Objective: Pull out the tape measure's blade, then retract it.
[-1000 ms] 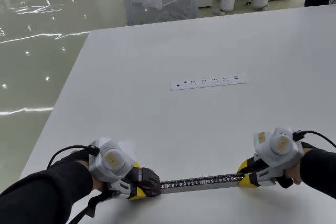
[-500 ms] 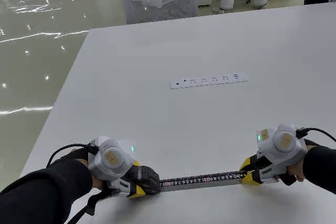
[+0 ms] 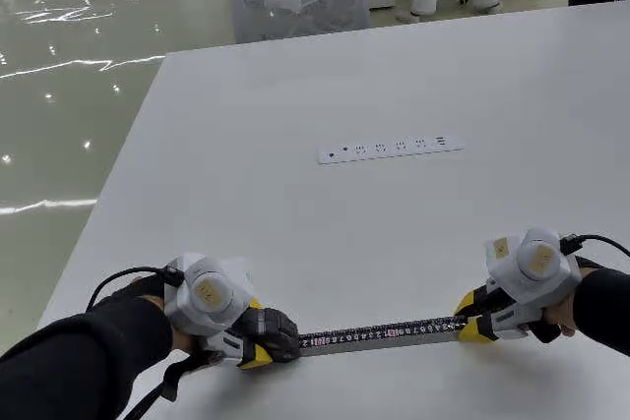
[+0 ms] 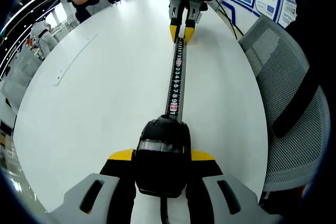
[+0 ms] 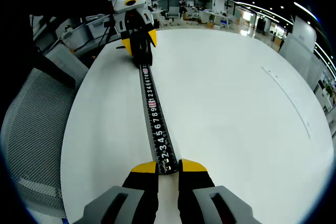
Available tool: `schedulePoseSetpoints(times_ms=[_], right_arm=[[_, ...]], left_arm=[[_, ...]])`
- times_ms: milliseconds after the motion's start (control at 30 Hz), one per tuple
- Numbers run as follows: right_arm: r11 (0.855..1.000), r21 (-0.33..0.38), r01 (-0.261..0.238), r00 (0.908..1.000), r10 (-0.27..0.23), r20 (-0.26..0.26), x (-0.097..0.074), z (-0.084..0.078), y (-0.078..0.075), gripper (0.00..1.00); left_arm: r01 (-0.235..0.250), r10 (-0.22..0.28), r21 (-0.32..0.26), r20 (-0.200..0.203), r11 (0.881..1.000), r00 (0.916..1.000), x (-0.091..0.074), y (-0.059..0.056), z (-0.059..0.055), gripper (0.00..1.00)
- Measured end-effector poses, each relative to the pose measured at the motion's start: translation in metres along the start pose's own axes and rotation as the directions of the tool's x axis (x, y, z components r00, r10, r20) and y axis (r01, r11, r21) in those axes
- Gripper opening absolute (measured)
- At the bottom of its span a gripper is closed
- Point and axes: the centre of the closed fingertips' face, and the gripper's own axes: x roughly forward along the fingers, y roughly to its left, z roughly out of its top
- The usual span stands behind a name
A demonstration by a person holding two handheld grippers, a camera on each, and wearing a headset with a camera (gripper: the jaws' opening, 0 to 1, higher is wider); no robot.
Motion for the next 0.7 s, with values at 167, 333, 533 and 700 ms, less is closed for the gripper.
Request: schedulePoseSetpoints(times_ms=[167,333,533,700], right_arm=[[1.0,0.006,0.002,1.0,-0.002,0.001,-0.0013,-0.0011,0.0,0.09],[1.0,0.008,0.003,1.0,-0.003,0.0,-0.0024,-0.0026,-0.0004,0.09],[1.0,0.01,0.004,1.0,-0.004,-0.002,-0.0042,-0.0043,-0.0009,0.09],[1.0,0.015,0.005,1.0,-0.005,-0.002,-0.0058,-0.0051,-0.0017,0.09]], left_arm=[[0.0,0.0,0.0,0.0,1.0,1.0,0.0001,0.0,0.0,0.31],[-0.001,0.001,-0.001,0.001,1.0,1.0,0.0003,-0.0002,-0.0001,0.31],[-0.001,0.001,-0.002,0.001,1.0,1.0,0.0004,-0.0004,0.0001,0.31],[-0.001,0.001,-0.001,0.001,1.0,1.0,0.0004,-0.0003,0.0003,0.31]])
